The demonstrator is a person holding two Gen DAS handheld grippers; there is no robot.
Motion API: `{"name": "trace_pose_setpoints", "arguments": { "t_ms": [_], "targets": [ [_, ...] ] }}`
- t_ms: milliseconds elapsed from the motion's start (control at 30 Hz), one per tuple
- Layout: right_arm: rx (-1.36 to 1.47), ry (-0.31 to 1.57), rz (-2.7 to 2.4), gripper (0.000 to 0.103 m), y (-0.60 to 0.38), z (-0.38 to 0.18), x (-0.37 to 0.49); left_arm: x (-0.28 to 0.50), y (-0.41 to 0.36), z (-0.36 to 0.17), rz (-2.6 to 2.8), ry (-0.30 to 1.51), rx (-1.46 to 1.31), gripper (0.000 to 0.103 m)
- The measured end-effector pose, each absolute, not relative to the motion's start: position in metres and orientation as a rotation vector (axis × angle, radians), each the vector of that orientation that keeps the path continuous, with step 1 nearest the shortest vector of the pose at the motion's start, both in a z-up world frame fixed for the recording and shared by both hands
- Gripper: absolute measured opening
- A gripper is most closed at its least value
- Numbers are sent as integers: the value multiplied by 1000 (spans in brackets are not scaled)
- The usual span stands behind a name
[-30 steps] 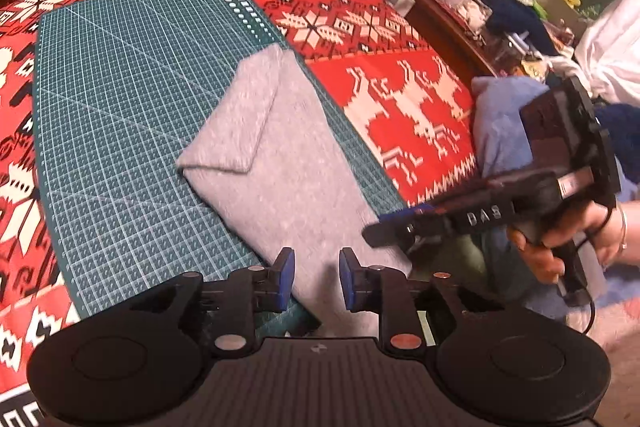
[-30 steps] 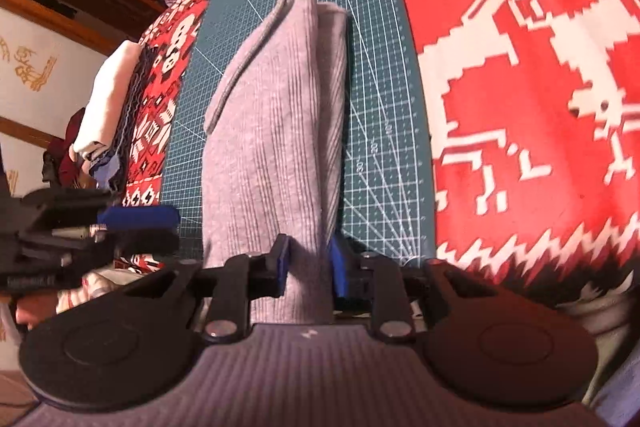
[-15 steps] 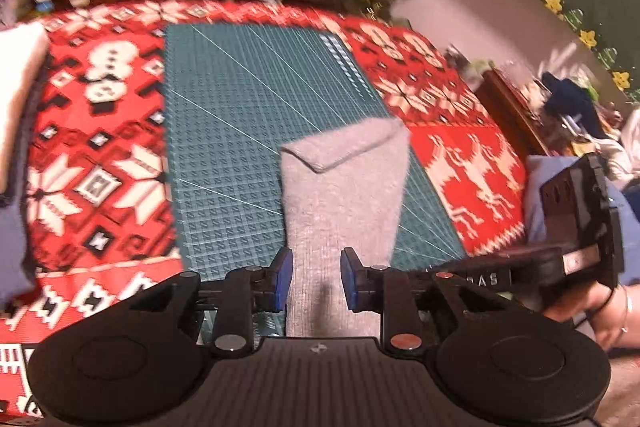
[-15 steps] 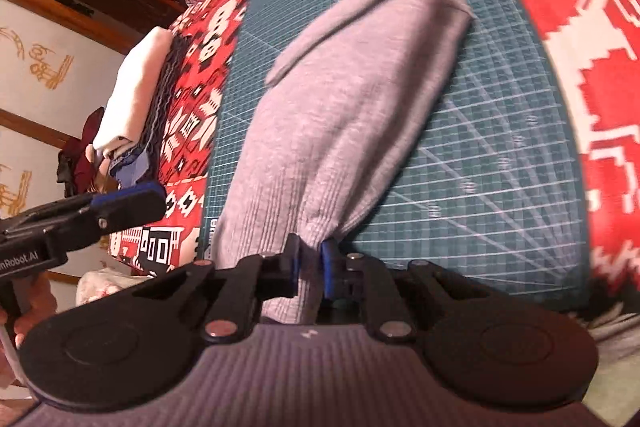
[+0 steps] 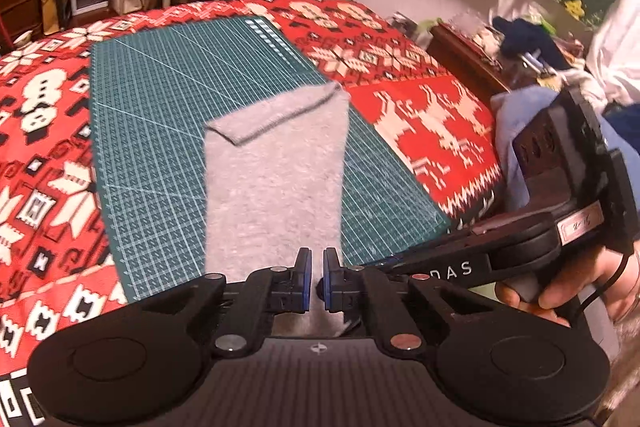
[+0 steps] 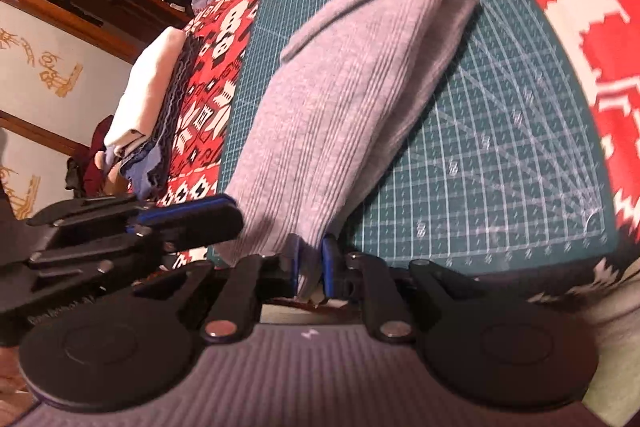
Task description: Fold clothes
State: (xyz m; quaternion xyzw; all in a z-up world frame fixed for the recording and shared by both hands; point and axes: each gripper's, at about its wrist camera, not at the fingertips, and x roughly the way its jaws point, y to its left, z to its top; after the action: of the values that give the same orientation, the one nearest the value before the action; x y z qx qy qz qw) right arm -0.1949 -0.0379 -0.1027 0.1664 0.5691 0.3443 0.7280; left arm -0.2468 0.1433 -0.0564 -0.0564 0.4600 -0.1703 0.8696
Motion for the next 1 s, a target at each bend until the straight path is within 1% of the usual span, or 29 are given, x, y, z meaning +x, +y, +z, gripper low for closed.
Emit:
{"name": "trace_pose_setpoints", "arguments": {
  "t_ms": [100,200,400,600,700,767,833,867,900,1000],
  "targets": [
    [356,1216,762,13,-44,-92,-196,-252,138,-70,-348,996,-58,5],
    [304,1109,762,13,-49,-72,-196,-255,138,-86,-330,1043,-50,5],
    [360,975,685,13,-65,-51,-158,-255,145,-88,-327,1043,-97,5],
    [467,967,617,12,-81,-78,-120,-257,140,-88,-315,1047,-74,6],
    [523,969,583,0,-90,-93,-102,-256,140,-86,-313,1041,-78,6],
    [553,970,554,0,-96,-102,-91,-256,141,-80,-324,1023,-92,6],
    [513,975,504,0,-102,-104,-88,-256,142,-75,-336,1004,-106,6],
    [481,973,487,4,-104,-105,-86,-256,143,-72,-341,994,-114,6],
    [466,969,467,4,-108,-105,-86,-256,143,-69,-347,985,-121,6],
    [543,940,451,4,-124,-97,-84,-256,145,-61,-363,957,-142,6]
  ]
}}
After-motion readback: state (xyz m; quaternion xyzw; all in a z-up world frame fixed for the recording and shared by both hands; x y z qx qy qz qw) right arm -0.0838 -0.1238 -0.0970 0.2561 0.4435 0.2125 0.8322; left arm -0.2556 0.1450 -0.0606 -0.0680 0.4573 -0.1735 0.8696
